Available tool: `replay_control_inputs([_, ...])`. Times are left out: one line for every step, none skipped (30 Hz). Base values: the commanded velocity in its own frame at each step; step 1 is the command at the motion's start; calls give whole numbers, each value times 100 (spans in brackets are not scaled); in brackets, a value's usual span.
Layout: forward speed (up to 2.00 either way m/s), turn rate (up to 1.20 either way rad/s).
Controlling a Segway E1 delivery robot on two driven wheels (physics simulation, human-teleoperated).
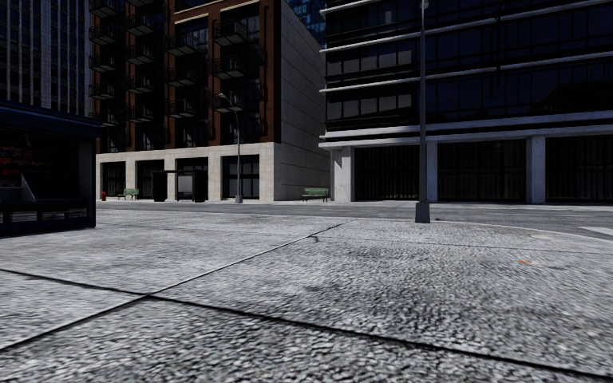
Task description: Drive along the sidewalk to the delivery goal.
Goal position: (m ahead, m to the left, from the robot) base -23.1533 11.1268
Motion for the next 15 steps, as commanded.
replay_control_inputs([0,0])
replay_control_inputs([0,0])
replay_control_inputs([0,0])
replay_control_inputs([0,0])
replay_control_inputs([0,0])
replay_control_inputs([0,0])
replay_control_inputs([0,0])
replay_control_inputs([0,0])
replay_control_inputs([0,0])
replay_control_inputs([0,0])
replay_control_inputs([0,0])
replay_control_inputs([0,0])
replay_control_inputs([0,0])
replay_control_inputs([0,0])
replay_control_inputs([0,0])
